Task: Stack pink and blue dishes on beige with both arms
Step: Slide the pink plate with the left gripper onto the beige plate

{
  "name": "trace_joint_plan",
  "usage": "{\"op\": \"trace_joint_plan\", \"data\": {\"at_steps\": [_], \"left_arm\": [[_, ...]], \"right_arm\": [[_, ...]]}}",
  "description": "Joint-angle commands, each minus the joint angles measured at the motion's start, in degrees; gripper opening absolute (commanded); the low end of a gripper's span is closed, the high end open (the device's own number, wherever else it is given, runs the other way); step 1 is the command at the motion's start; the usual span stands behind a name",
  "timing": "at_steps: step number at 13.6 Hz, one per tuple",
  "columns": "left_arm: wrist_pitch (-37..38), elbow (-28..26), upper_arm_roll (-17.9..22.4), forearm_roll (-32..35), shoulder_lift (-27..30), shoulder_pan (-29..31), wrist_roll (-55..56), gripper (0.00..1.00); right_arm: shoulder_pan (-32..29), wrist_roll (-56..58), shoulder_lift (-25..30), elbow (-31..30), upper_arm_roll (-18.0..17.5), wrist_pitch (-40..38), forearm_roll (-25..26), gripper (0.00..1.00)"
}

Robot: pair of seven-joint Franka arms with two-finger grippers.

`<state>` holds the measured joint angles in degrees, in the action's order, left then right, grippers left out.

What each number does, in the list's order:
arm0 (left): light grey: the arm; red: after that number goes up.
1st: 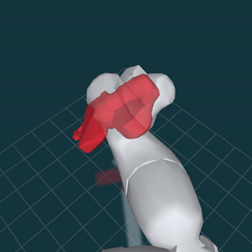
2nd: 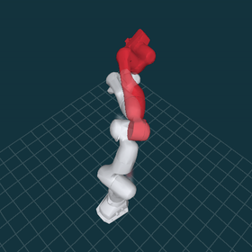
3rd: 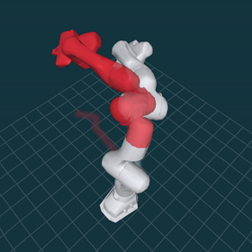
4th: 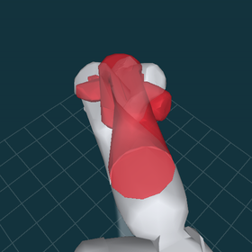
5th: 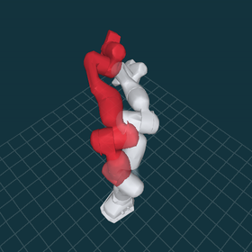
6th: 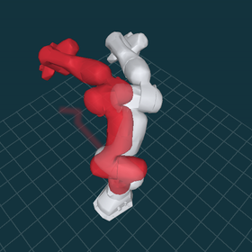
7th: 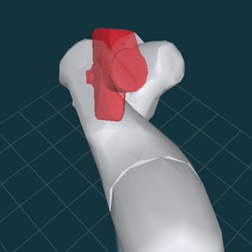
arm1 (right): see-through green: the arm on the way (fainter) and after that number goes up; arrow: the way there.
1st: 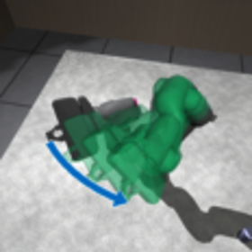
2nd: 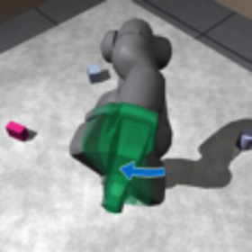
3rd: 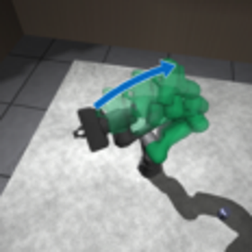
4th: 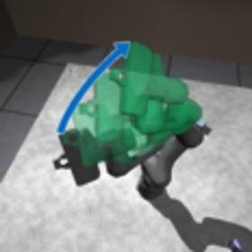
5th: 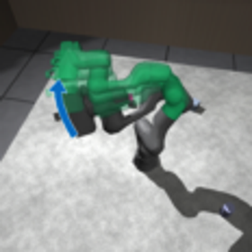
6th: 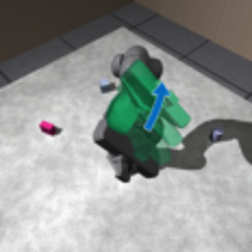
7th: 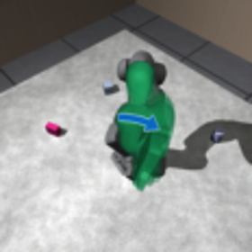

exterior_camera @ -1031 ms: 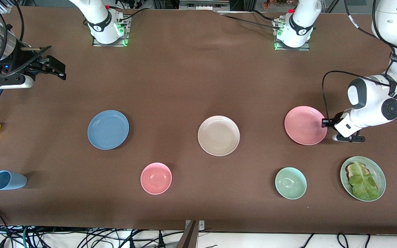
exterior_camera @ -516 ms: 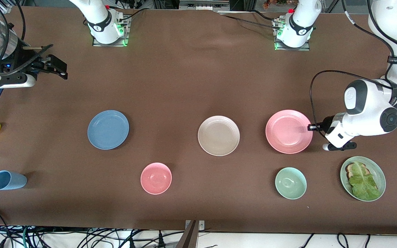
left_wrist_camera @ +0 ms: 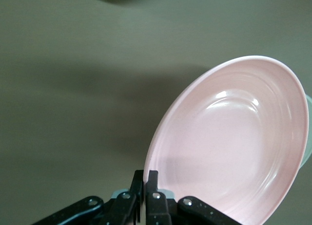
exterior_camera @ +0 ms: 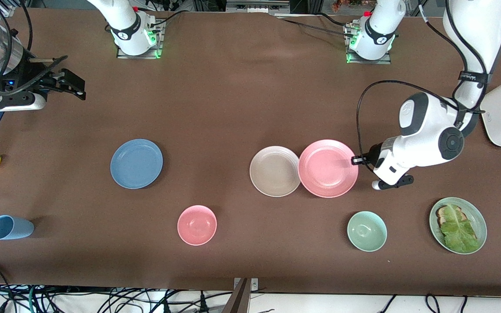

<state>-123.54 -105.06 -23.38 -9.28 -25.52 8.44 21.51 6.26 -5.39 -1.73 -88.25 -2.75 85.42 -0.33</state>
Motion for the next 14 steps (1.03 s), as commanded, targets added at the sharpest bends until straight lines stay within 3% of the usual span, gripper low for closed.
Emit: {"op": "trace_joint_plan", "data": {"at_steps": [1, 6, 14], "left_arm": [[-5.73, -0.76, 0.35, -0.22, -1.46, -6.05, 6.15, 0.0], [-12.77, -0.59, 0.18, 12.59, -6.9, -13.01, 20.66, 0.0], [-13.22, 1.69, 0.18, 14.02, -9.28, -14.42, 22.78, 0.0]], "right_arm": [[-0.19, -0.67, 0.59, 0.54, 0.03, -0.43, -0.91, 1.0], [-0.19, -0.67, 0.59, 0.54, -0.15, -0.43, -0.91, 1.0], [-0.19, -0.67, 0.59, 0.54, 0.03, -0.43, -0.99, 1.0]]}}
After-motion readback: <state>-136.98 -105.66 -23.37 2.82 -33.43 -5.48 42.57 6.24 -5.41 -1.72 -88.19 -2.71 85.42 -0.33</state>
